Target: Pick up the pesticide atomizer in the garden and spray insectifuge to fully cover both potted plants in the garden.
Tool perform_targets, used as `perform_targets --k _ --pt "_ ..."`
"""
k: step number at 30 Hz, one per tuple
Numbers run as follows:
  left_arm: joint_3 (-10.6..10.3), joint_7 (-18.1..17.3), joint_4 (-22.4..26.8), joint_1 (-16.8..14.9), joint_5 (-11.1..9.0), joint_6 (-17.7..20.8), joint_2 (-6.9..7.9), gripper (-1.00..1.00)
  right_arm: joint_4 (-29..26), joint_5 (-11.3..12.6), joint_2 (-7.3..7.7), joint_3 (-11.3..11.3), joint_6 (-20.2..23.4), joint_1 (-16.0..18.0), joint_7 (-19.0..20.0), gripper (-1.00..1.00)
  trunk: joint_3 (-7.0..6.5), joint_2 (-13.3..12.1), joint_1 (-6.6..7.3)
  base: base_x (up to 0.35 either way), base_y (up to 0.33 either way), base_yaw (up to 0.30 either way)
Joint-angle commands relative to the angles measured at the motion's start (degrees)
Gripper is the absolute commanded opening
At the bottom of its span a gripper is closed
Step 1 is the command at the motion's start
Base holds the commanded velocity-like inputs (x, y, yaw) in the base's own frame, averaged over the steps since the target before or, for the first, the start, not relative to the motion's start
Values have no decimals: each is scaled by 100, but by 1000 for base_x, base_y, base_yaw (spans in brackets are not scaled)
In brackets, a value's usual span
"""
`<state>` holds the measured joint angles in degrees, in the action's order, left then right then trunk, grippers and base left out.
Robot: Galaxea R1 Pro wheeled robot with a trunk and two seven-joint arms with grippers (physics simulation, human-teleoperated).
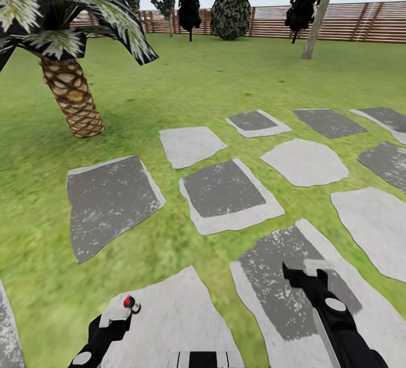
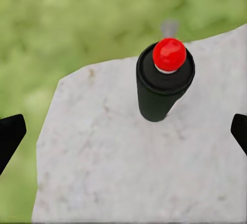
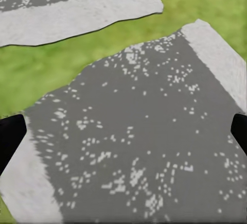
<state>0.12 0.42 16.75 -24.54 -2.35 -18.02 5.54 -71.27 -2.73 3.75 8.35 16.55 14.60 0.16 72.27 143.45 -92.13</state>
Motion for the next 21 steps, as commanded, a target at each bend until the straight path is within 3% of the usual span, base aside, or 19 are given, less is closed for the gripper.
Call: perform_targets --k 1,11,21 --pt "-2 2 -4 -4 -22 -19 0 100 -7 -28 -2 0 37 3 2 100 27 3 -1 0 0 0" --pt "0 2 -5 -6 -20 -26 -1 100 -2 -26 -6 0 42 6 -2 100 248 17 -27 0 0 -169" --pt "6 2 -4 -6 -19 -32 -2 100 -1 -26 -9 -8 42 2 -7 100 470 30 -53 0 0 -29"
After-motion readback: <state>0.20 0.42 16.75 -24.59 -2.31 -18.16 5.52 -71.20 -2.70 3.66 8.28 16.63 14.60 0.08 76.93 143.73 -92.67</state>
